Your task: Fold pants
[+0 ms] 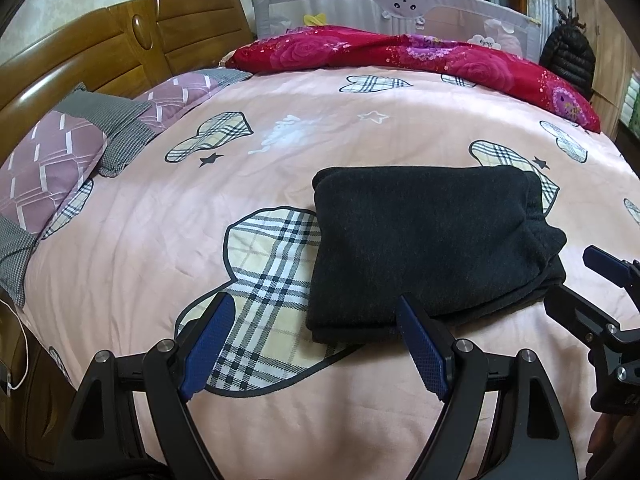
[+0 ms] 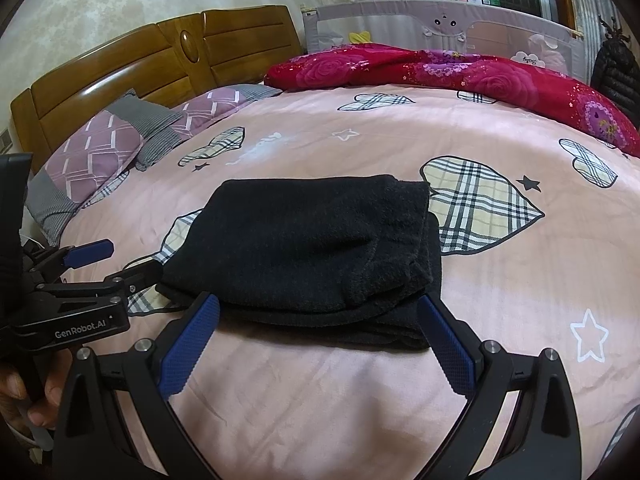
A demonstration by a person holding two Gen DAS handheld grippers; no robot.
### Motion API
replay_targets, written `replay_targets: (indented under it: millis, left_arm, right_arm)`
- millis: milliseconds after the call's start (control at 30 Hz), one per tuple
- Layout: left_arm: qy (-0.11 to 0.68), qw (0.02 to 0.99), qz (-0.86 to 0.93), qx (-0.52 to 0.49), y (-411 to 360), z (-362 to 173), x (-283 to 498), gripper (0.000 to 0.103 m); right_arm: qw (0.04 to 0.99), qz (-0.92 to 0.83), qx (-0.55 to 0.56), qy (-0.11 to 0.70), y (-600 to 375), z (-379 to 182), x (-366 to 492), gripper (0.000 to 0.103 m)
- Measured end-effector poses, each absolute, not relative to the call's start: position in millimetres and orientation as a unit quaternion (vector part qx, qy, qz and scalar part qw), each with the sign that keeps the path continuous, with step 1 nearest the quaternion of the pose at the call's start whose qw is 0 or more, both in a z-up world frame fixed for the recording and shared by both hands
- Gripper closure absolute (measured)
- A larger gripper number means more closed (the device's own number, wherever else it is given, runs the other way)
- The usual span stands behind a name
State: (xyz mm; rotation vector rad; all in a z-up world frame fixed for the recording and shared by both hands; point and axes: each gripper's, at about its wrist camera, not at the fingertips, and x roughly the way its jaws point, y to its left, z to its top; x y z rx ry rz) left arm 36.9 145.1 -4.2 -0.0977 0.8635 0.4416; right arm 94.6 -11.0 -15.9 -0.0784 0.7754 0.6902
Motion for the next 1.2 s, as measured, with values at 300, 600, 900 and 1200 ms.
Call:
replay_targets:
  millis: [300, 600, 900, 1200]
  left_arm:
    - [0.400, 0.891, 0.211, -0.040, 143.8, 6.1, 41.3, 0.020]
    - [0.393, 0.895, 0.209, -0.039, 145.2, 9.7, 46.6, 0.020]
    - [0.391, 0.894, 0.217, -0.029, 145.9, 12.2, 51.4, 0.020]
    - [0.395, 0.893, 0.215, -0.019, 140.3, 14.7, 57.8, 0.020]
  right_arm:
    - [0.871, 0.333, -0.037, 0.358, -7.5, -7.6, 96.4, 0.004]
    - [0.873, 0.330, -0.034, 0.358, -7.9, -6.9, 100.3, 0.004]
    - [0.874, 0.328, -0.033, 0.358, -9.3, -7.0, 102.3, 0.004]
    - [0.877, 0.321, -0.023, 0.358, -18.4, -6.8, 110.7, 0.004]
